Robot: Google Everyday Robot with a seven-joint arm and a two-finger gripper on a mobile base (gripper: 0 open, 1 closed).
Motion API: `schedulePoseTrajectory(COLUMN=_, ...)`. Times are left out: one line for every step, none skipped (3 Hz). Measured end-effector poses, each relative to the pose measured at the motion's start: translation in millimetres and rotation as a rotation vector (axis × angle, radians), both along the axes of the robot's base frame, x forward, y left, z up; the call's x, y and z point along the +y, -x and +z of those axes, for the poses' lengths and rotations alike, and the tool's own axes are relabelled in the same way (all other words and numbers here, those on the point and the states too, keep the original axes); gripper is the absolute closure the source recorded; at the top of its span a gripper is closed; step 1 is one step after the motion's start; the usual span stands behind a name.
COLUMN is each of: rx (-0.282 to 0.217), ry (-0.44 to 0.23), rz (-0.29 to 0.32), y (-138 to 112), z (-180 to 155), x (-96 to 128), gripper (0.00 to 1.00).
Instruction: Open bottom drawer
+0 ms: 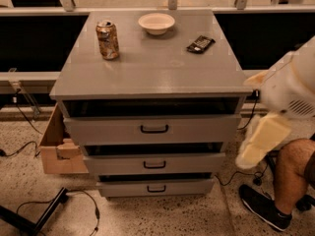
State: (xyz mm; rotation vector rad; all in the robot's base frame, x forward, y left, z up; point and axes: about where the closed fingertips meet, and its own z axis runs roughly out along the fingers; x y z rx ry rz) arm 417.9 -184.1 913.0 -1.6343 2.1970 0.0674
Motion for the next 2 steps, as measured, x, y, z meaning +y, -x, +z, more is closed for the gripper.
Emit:
schedulePoseTrajectory(rx=0.014, ry=-0.048, rz=-0.01, y=6.8, z=-56.7, x=32.0, gripper=0.0)
schedulePoseTrajectory(rx=0.045, ry=-0.034, rz=0.002, y=8.9, z=-128.4, x=69.1, gripper=0.0)
